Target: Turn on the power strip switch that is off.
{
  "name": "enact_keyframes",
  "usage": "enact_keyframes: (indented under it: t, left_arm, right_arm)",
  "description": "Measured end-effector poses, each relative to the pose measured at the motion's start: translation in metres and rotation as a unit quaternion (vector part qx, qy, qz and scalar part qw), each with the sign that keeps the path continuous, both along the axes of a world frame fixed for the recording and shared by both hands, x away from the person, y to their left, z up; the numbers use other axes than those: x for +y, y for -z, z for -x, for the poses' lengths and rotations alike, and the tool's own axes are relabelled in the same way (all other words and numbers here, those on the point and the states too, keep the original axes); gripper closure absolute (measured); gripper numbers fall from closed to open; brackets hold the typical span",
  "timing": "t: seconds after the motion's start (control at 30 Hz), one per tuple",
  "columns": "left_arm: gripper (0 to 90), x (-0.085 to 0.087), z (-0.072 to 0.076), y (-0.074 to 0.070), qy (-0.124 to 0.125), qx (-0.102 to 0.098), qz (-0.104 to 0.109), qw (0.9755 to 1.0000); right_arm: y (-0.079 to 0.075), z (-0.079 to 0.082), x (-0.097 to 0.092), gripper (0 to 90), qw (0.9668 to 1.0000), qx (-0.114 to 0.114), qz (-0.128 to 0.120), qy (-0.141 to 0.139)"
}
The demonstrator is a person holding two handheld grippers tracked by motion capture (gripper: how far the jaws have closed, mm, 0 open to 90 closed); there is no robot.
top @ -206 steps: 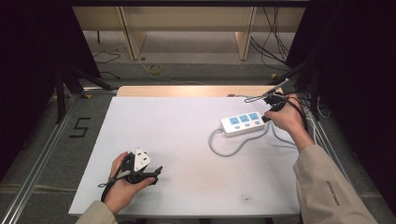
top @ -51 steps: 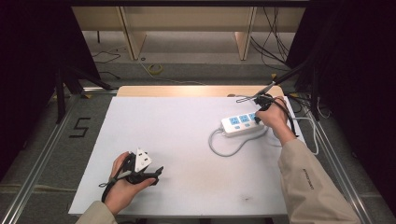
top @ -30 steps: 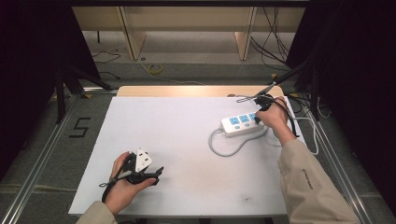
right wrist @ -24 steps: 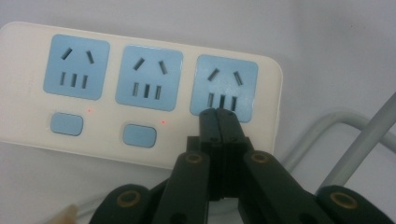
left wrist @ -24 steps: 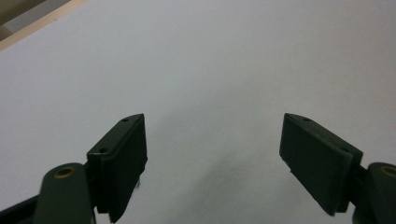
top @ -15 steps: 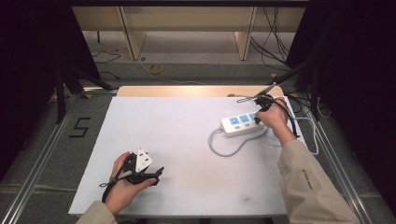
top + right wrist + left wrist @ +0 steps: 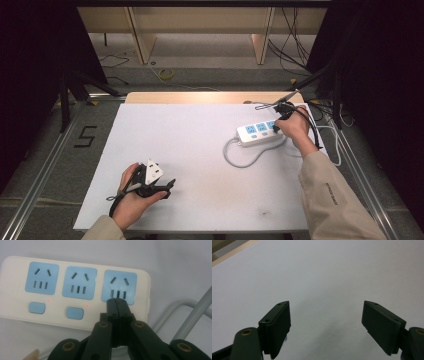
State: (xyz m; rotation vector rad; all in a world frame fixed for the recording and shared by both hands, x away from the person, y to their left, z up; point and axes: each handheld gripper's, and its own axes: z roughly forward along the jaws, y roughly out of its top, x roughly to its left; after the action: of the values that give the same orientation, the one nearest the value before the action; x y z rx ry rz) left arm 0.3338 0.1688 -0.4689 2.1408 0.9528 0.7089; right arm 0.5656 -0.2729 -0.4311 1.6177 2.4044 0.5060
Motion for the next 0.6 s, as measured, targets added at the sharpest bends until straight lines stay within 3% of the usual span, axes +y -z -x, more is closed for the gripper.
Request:
enact_keyframes:
  t: [0.07,0.6]
  left_arm:
    - [23.1,0.0,0.0,0.0,0.0,0.001,0.0,1.0]
    - [23.1,-0.001,0.0,0.001,0.0,0.003,0.0,1.0]
  right_arm:
    - [-0.001,0.001,0.0,90.0,1.0,-0.009,0.003,0.0]
    - [-0.011,0.009,-0.001,89.5,0.9998,-0.016,-0.004,-0.012]
